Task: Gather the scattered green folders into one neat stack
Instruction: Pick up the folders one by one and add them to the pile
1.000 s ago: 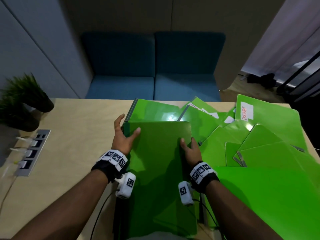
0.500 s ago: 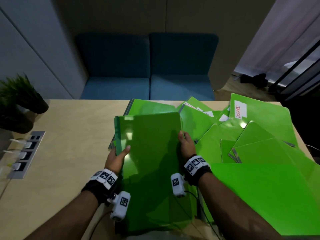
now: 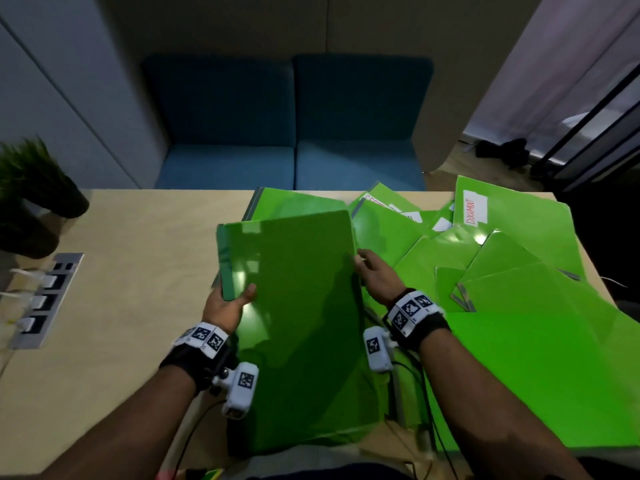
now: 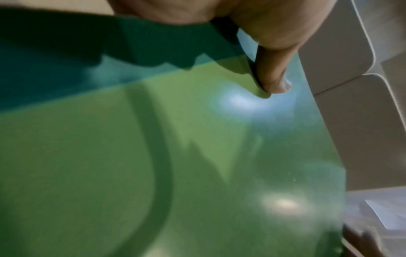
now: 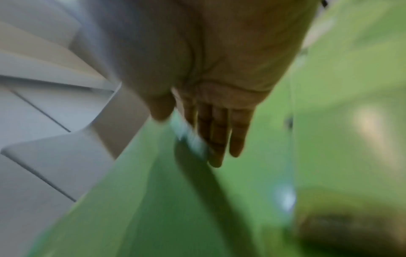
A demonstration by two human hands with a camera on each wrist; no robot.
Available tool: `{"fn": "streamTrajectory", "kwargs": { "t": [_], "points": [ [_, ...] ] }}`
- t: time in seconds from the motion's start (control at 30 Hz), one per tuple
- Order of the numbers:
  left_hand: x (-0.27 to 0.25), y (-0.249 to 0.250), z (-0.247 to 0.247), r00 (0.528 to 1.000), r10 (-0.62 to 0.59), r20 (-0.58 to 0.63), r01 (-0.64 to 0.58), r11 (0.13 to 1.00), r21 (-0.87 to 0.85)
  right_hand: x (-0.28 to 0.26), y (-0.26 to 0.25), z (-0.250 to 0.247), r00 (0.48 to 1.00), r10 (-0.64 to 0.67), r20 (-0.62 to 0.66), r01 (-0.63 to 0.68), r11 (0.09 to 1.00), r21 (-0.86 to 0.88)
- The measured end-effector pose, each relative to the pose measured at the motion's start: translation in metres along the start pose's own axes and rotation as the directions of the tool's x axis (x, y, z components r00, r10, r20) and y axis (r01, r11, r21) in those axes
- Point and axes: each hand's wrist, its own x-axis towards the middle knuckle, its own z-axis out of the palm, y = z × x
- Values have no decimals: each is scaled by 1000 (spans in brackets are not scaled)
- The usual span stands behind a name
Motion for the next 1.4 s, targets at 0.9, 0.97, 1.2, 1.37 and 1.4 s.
{"fn": "streamTrajectory", "kwargs": {
  "t": [0.9, 0.97, 1.2, 1.37, 1.4],
  "points": [
    [12, -19, -13, 991, -116, -69, 114, 993, -29, 14, 6, -116, 988, -70, 135, 129, 856, -500],
    [12, -19, -14, 991, -120, -61, 118, 992, -37, 26, -27, -110, 970, -242, 23, 229, 876, -424],
    [12, -33, -21, 994, -52, -101, 53, 999, 6, 77, -85, -60, 947, -164, -278, 223, 954, 199],
    [10, -25, -26, 994, -27, -110, 36, 996, 82, 79, -49, 25, 955, 23, -296, 73, 948, 310],
    [8, -23, -28, 995, -31, -97, 40, 995, 92, 72, -46, 41, 968, 31, -250, 50, 949, 310]
  ]
}}
